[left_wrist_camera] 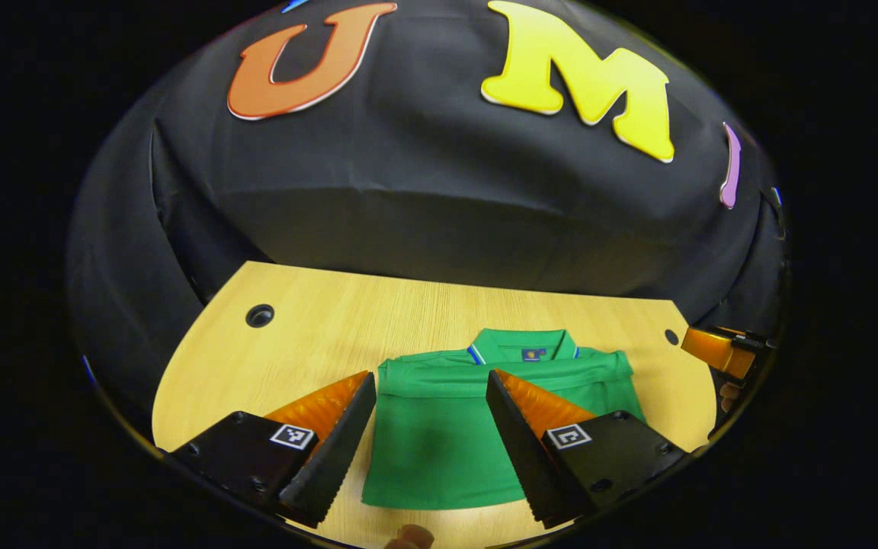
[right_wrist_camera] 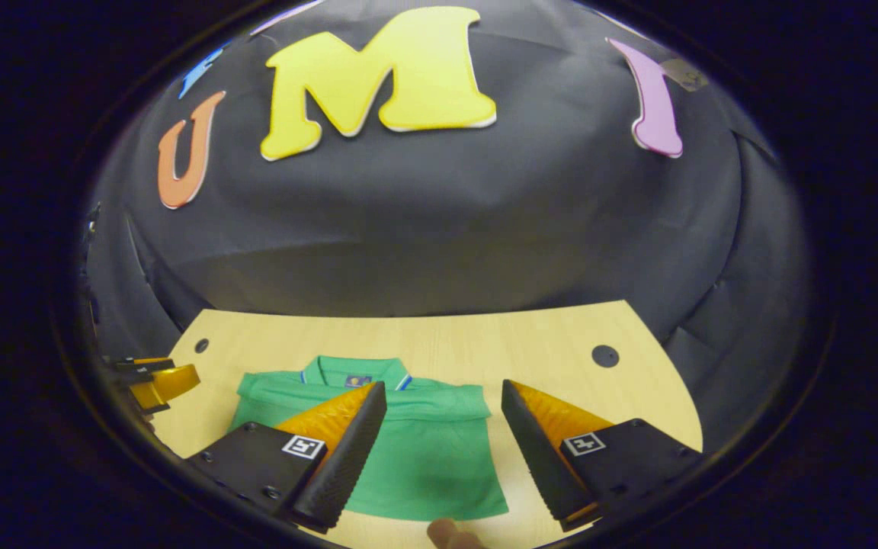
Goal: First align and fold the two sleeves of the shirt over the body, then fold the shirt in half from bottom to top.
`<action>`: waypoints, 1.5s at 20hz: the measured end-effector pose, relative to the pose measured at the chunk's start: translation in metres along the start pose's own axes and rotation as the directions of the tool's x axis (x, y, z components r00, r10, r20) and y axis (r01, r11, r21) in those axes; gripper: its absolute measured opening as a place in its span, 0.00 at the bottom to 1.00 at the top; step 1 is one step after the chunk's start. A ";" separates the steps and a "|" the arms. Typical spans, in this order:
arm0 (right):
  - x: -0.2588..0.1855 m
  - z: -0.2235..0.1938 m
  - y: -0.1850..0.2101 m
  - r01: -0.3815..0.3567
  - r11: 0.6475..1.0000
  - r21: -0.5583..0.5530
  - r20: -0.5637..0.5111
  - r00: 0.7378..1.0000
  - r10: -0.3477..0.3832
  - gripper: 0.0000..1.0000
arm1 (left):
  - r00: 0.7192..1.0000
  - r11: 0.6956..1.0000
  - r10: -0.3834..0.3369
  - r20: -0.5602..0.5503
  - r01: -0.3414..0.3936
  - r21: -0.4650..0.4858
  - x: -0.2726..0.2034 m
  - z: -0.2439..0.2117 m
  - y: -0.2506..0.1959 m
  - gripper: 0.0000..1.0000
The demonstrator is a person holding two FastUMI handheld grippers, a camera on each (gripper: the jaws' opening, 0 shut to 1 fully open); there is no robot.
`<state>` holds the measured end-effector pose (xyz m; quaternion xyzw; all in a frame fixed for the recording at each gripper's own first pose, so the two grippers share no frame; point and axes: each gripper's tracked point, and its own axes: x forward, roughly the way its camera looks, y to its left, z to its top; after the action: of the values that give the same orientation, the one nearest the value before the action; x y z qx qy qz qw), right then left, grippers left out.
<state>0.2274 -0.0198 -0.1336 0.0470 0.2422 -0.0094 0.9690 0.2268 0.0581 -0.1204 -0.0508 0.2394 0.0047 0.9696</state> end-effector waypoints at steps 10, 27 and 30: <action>-0.198 0.052 0.005 -0.006 1.000 -0.016 0.273 0.962 0.011 0.97 | 0.978 0.998 -0.009 0.208 -0.003 0.058 -0.168 0.041 -0.024 0.95; -0.349 0.017 0.021 0.039 0.997 -0.068 0.470 0.883 -0.002 0.93 | 0.925 0.999 0.009 0.380 -0.027 0.043 -0.284 0.035 -0.036 0.96; -0.345 0.012 0.026 0.032 0.997 -0.077 0.455 0.890 0.007 0.93 | 0.920 0.998 -0.008 0.393 -0.014 0.054 -0.286 0.037 -0.035 0.96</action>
<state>-0.0703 0.0039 0.0411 0.0020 0.0092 -0.0164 0.9998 -0.0082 0.0308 0.0482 -0.0212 0.0401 0.0095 0.9989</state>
